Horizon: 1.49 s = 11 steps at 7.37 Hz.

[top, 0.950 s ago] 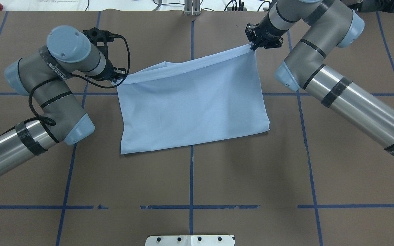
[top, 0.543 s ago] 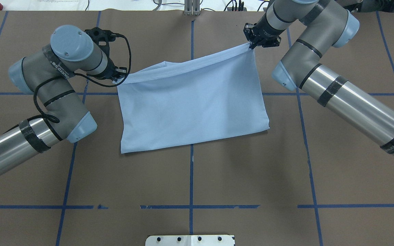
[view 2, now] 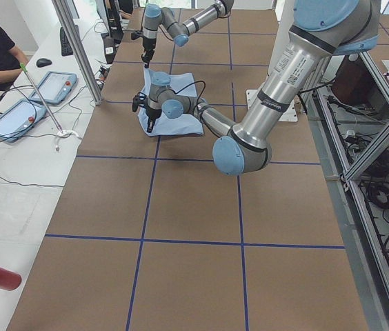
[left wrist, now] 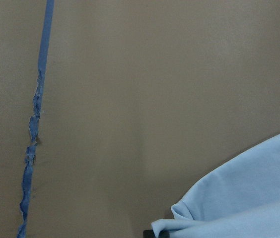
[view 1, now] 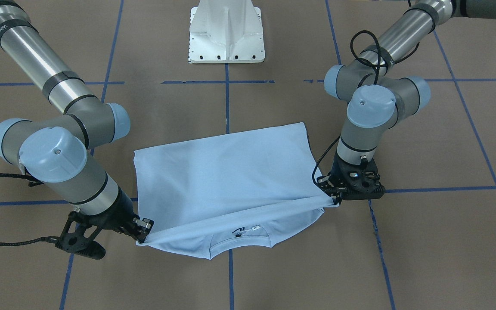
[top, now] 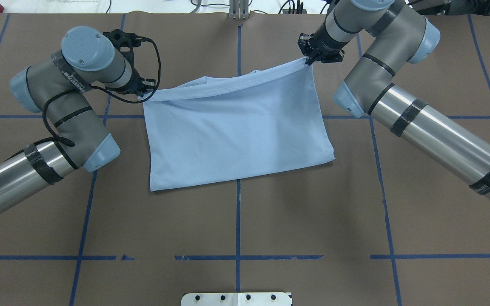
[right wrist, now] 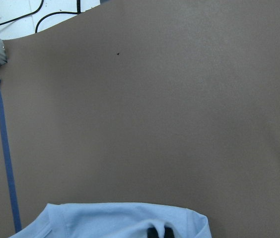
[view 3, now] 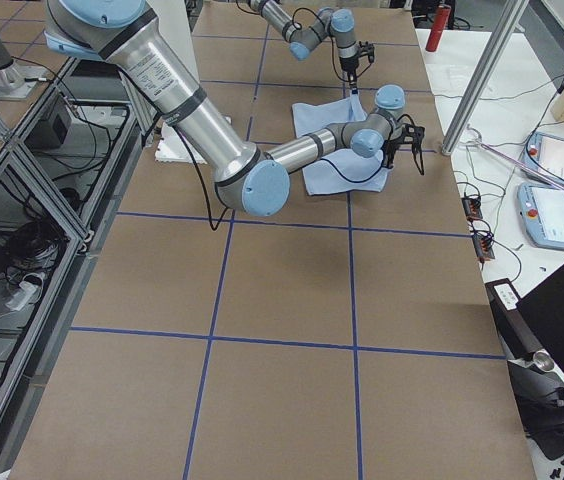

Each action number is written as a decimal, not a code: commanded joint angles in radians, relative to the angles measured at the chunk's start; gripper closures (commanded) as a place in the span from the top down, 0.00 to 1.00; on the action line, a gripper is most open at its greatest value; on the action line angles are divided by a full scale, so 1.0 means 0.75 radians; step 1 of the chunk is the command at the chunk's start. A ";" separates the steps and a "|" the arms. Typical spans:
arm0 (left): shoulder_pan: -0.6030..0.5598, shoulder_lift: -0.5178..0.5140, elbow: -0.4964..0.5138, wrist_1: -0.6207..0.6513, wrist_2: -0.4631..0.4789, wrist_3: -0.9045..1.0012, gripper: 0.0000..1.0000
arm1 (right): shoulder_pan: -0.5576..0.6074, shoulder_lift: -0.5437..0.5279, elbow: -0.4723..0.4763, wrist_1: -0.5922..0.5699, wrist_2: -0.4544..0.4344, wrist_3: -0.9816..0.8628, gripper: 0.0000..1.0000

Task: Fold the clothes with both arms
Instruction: 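Lower the hem onto the collar edge and open both grippers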

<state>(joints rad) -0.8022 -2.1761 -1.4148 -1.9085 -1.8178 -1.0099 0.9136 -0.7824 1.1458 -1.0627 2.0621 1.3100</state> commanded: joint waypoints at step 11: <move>0.010 -0.009 0.017 -0.051 0.000 -0.020 0.98 | -0.052 -0.047 0.020 0.059 -0.101 -0.022 1.00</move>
<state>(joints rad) -0.7949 -2.1821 -1.4007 -1.9460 -1.8168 -1.0235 0.8789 -0.8079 1.1499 -1.0190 1.9956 1.2977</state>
